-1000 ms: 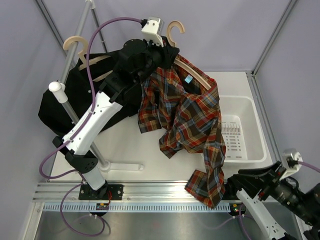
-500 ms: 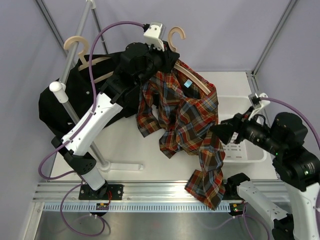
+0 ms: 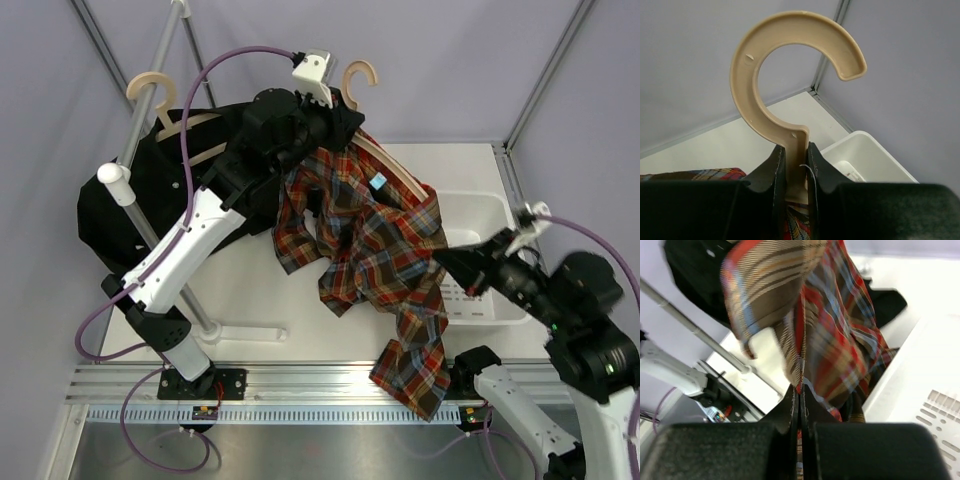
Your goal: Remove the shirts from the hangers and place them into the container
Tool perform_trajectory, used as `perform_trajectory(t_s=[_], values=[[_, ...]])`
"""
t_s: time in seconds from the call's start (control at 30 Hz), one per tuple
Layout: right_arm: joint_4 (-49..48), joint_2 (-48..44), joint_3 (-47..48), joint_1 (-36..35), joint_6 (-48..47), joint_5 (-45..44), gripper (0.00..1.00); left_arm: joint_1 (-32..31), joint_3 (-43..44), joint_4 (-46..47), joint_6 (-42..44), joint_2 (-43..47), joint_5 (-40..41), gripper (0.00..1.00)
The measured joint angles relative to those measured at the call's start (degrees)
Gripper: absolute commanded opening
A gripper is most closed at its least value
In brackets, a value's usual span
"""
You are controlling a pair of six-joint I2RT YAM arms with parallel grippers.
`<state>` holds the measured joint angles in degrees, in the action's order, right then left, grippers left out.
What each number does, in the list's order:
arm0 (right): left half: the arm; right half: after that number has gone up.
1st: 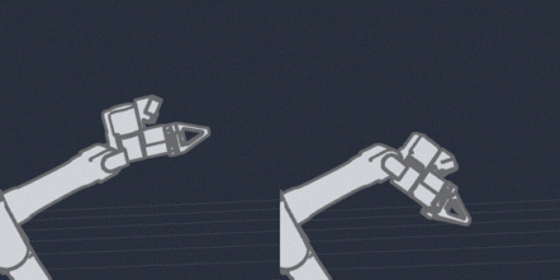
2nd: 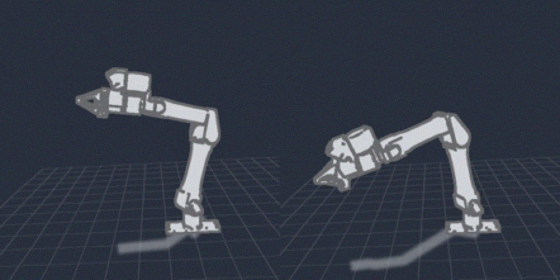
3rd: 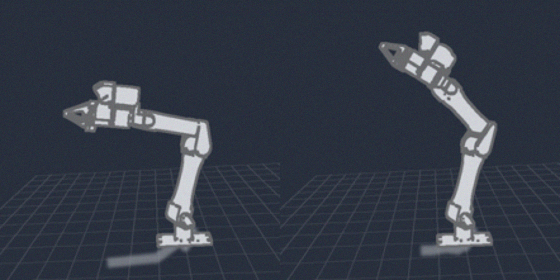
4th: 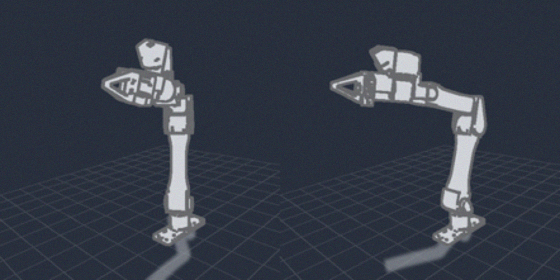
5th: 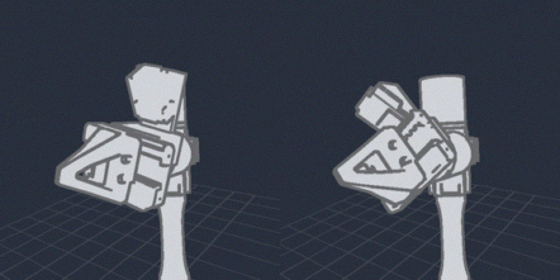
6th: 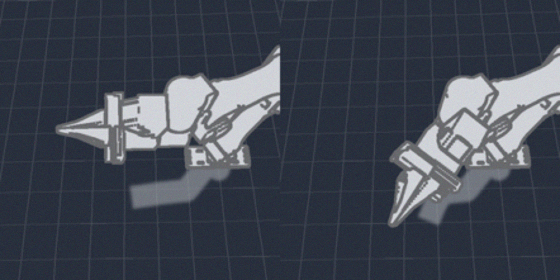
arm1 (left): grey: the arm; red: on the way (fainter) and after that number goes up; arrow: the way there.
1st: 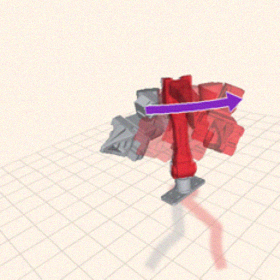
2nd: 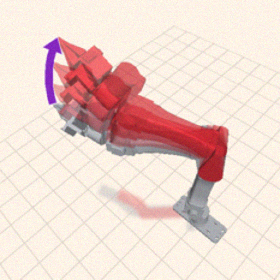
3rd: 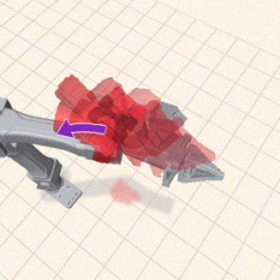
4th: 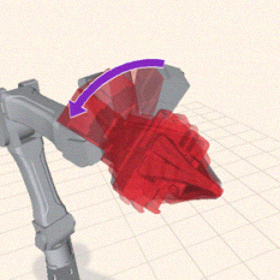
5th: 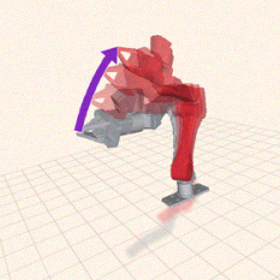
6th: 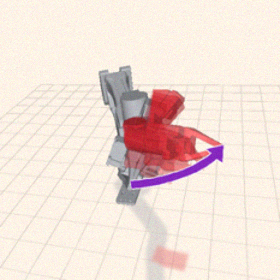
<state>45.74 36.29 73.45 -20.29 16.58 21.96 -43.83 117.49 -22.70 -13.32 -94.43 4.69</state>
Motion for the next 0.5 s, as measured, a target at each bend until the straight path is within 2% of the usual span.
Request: perform_trajectory(t_s=[0.2,0.33,0.5], values=[[0.5,-14.7,0.5,0.3,4.0,2.1,0.00,-3.9,0.0,-0.8,-3.3,0.0,-7.8,0.00],[3.1,-16.2,-0.5,0.4,6.0,3.1,0.00,-4.3,0.4,-1.6,-4.7,0.0,-10.6,0.00],[3.7,-16.2,-8.7,0.4,8.8,3.3,0.00,-2.8,1.4,-3.1,-4.7,-0.2,-10.6,0.00]])
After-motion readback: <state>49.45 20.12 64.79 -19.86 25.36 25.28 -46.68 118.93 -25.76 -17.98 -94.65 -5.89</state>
